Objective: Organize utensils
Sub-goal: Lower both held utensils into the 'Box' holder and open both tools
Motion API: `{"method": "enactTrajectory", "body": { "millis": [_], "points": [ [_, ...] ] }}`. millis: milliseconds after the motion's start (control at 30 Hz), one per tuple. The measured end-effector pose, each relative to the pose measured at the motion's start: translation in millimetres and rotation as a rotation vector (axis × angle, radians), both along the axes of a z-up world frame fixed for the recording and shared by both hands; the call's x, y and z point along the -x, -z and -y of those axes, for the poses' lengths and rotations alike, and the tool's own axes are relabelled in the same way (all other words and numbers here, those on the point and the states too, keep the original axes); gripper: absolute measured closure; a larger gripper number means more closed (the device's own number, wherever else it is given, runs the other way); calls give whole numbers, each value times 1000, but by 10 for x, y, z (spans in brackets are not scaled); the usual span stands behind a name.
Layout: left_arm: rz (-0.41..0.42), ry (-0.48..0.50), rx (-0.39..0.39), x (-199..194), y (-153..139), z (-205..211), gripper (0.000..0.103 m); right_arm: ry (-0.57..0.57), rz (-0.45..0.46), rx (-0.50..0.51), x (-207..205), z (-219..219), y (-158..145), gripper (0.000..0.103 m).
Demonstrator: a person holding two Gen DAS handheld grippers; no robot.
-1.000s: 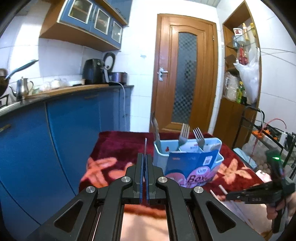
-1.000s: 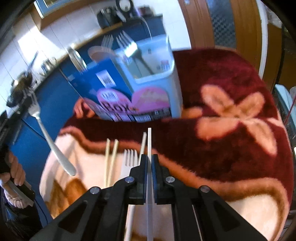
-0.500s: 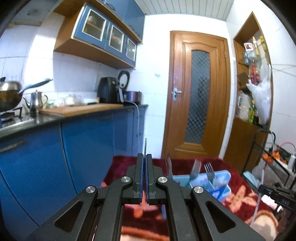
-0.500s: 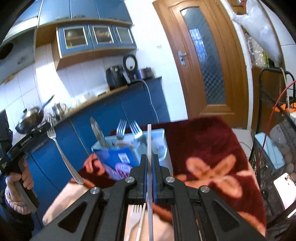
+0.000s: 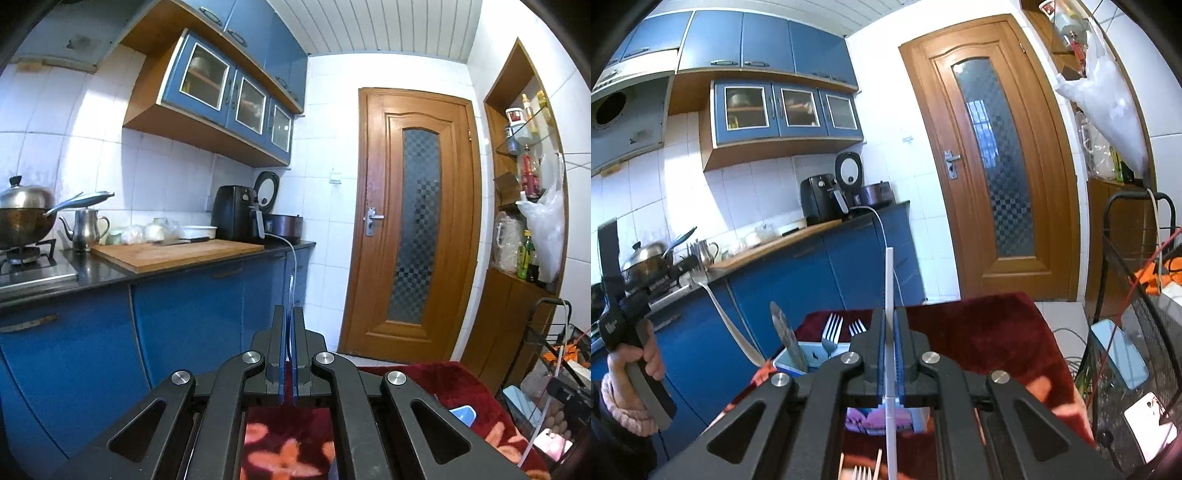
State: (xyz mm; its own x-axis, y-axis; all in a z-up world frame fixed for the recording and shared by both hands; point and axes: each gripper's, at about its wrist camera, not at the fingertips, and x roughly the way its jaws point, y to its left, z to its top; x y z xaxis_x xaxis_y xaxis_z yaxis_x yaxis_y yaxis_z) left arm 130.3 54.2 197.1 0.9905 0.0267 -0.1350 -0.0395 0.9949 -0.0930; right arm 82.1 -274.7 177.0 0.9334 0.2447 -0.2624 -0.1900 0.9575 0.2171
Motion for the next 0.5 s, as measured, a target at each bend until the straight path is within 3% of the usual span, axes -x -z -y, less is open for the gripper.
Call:
{"method": "enactTrajectory", "body": {
  "millis": [167, 500],
  "points": [
    [-3, 0, -9, -149, 24, 53, 101, 8, 26, 4, -135, -12, -48, 97],
    [-8, -2, -113, -373, 179, 293, 101, 7, 55, -37, -453, -34, -99, 97]
  ]
}}
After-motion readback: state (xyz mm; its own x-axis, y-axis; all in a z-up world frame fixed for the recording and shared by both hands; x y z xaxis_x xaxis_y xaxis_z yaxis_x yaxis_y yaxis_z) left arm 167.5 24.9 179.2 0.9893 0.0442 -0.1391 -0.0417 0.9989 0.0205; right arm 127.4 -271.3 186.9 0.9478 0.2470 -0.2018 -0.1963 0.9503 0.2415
